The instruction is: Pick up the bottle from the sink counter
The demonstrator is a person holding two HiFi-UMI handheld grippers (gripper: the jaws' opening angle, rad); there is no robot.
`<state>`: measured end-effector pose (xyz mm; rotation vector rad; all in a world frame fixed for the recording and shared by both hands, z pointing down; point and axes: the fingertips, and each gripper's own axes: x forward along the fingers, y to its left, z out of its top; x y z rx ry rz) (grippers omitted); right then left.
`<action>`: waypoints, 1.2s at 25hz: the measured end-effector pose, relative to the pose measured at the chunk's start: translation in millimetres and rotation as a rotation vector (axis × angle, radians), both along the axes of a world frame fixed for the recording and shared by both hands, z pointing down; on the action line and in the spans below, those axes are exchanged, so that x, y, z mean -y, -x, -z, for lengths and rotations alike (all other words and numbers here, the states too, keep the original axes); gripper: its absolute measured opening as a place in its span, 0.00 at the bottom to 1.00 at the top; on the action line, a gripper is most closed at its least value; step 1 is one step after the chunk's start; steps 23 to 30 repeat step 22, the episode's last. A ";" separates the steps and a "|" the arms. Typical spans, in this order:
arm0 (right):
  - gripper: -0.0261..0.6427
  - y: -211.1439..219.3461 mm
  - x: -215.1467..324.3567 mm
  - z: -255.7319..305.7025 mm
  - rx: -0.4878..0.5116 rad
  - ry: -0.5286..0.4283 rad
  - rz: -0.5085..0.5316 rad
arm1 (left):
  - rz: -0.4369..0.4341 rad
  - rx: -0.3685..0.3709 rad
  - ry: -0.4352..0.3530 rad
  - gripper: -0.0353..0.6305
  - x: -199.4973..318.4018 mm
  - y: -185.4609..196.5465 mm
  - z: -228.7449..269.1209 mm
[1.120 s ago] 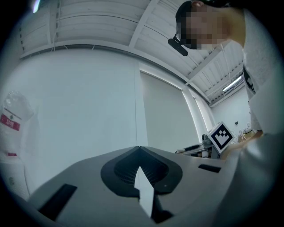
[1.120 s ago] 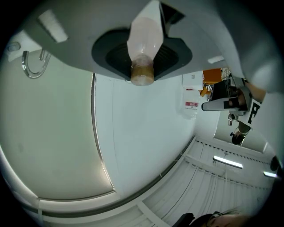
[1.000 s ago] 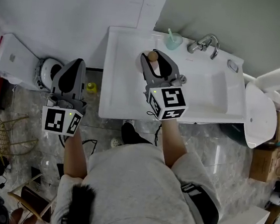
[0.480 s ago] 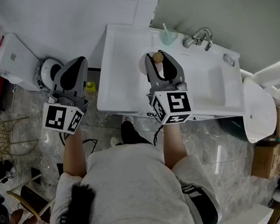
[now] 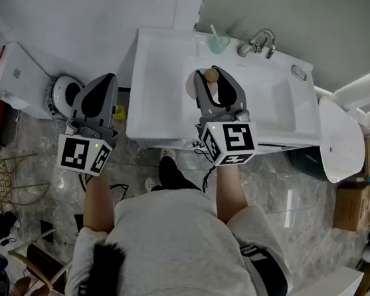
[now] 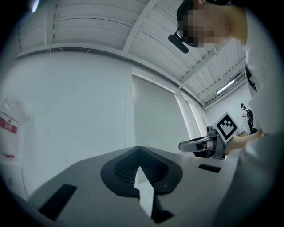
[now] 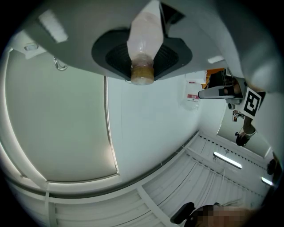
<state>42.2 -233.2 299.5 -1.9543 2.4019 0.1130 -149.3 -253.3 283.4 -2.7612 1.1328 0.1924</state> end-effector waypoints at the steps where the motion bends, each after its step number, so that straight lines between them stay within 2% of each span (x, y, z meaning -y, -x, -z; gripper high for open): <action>1: 0.27 -0.2 -1.9 0.3 -0.001 -0.002 -0.002 | -0.002 0.000 -0.001 0.06 -1.4 -0.3 0.1; 30: 0.27 9.6 -9.6 7.0 -0.009 -0.033 -0.010 | 0.005 -0.007 -0.011 0.06 -6.5 12.7 4.1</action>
